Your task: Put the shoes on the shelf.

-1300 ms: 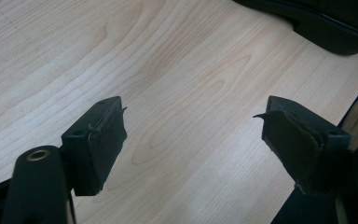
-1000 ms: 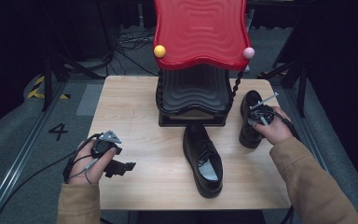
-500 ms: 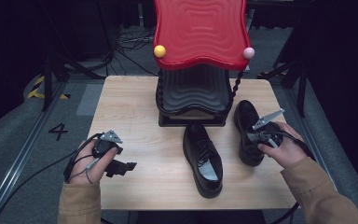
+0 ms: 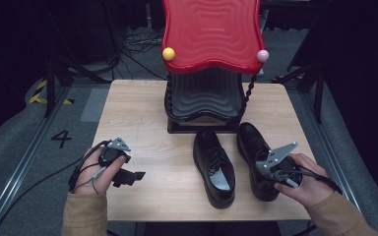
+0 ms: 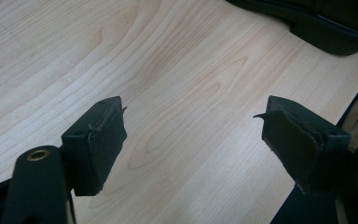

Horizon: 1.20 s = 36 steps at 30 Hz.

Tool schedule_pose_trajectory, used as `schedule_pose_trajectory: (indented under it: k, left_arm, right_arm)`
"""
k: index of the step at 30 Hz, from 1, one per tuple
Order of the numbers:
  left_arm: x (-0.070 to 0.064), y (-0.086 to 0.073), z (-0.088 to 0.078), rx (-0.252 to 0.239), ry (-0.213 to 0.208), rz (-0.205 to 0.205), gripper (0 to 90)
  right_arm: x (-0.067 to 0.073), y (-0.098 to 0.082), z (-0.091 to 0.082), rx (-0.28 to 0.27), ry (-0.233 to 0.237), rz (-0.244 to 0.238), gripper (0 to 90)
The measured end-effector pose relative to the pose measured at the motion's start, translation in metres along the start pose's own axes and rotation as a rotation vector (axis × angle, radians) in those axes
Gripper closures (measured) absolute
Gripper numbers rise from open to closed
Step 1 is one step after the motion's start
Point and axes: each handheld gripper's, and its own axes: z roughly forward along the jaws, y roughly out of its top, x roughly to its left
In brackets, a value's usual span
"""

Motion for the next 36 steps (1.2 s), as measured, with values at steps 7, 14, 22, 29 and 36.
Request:
schedule_pose_trajectory:
  k: [7,14,22,29,36]
  left_arm:
    - [0.000,0.001,0.001,-0.001,0.002,0.002,21.8]
    - [0.001,0.000,0.000,-0.005,0.003,-0.001,21.8]
    - [0.001,0.000,0.000,-0.004,0.001,-0.001,21.8]
    - [0.000,0.001,0.001,0.000,0.003,0.004,21.9]
    - [-0.001,0.001,0.002,0.000,0.001,0.003,21.9]
  right_arm:
    - [0.018,0.005,0.004,-0.007,0.024,-0.070,76.2]
    - [0.020,0.017,0.021,-0.017,0.025,-0.121,75.8]
    - [0.018,0.021,0.029,-0.026,-0.005,-0.135,75.8]
    - [0.018,0.018,0.036,-0.015,-0.004,-0.112,75.9]
    - [0.019,0.014,0.046,0.010,-0.006,-0.085,76.0]
